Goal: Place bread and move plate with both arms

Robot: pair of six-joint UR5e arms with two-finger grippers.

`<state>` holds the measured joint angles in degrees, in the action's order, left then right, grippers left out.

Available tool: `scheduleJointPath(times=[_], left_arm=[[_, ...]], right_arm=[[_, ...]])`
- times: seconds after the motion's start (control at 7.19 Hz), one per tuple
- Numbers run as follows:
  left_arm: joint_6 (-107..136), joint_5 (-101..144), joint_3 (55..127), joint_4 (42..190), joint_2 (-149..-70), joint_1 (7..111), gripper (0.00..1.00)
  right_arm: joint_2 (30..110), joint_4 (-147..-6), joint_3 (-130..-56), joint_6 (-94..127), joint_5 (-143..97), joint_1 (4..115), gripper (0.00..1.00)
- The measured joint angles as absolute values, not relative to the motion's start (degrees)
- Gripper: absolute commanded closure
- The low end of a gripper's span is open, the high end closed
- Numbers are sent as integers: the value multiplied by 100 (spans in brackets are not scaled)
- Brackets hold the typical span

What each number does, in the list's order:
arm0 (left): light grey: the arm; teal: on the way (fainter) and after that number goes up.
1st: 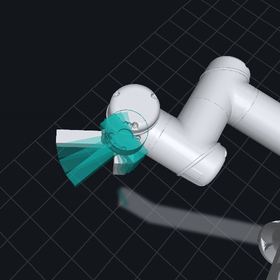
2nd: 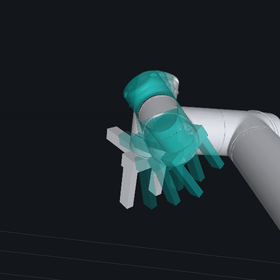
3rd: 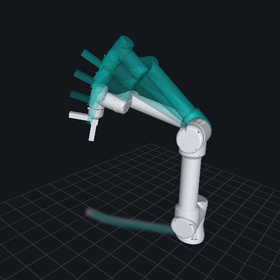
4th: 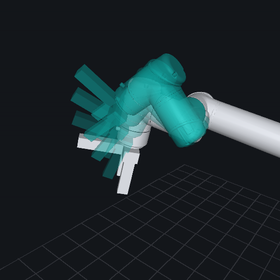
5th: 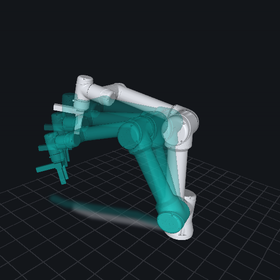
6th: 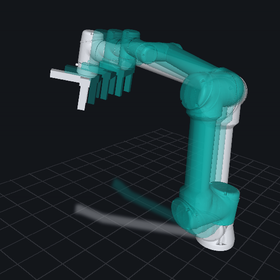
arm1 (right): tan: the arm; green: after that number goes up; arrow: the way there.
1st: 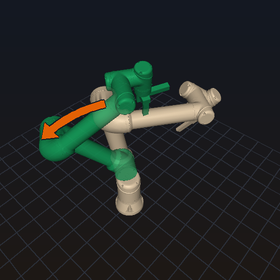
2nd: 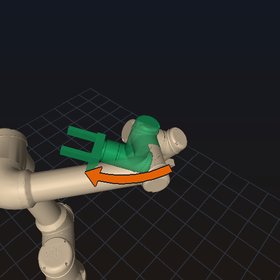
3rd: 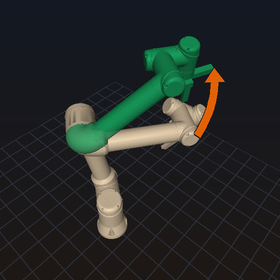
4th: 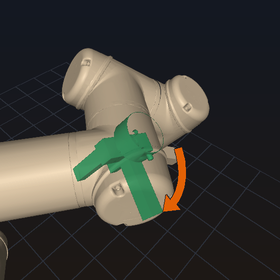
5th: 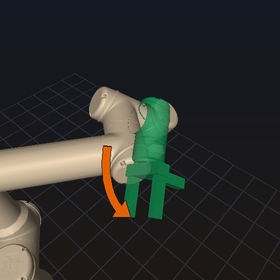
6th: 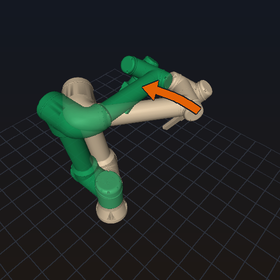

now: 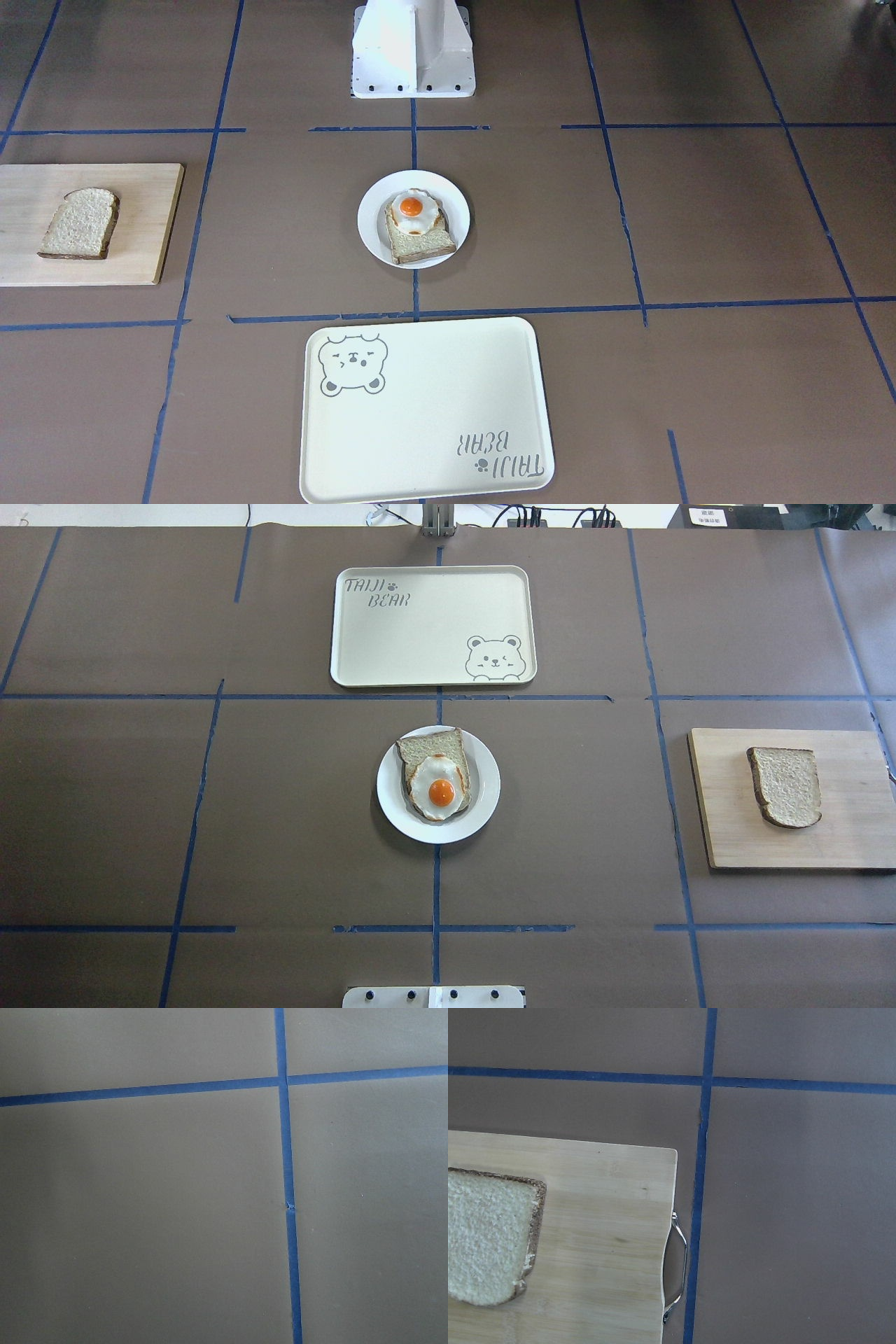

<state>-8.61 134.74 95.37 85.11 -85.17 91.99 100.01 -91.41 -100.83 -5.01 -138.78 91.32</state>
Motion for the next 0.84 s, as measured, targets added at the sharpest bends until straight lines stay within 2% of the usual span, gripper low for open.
scheduleJointPath(times=[0.84], left_arm=[[-867,13472,9564,8522,-8517,9202,0]], right_arm=[[9992,-9133,-10139,-503,-13879,9132,0]])
